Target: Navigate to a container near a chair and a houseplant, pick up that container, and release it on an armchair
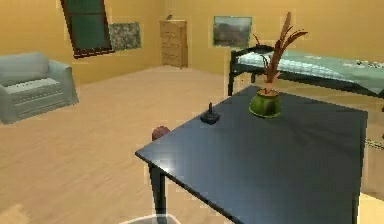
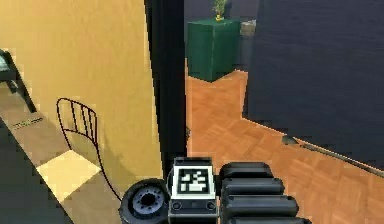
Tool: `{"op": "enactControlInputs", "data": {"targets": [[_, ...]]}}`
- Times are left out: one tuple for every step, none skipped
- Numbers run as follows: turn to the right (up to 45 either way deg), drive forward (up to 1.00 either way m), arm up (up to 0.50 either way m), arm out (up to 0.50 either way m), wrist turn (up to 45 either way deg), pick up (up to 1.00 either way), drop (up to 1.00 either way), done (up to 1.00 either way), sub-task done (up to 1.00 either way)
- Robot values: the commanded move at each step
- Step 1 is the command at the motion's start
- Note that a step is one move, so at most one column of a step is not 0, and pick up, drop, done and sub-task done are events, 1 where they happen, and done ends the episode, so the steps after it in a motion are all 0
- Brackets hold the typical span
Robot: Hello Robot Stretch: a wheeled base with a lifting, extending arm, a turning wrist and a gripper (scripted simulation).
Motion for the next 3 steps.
{"op": "enactControlInputs", "data": {"targets": [[-42.0, 0.00, 0.00, 0.00, 0.0, 0.00, 0.00, 0.00, 0.00], [0.0, 0.90, 0.00, 0.00, 0.0, 0.00, 0.00, 0.00, 0.00], [6.0, 0.00, 0.00, 0.00, 0.0, 0.00, 0.00, 0.00, 0.00]]}}
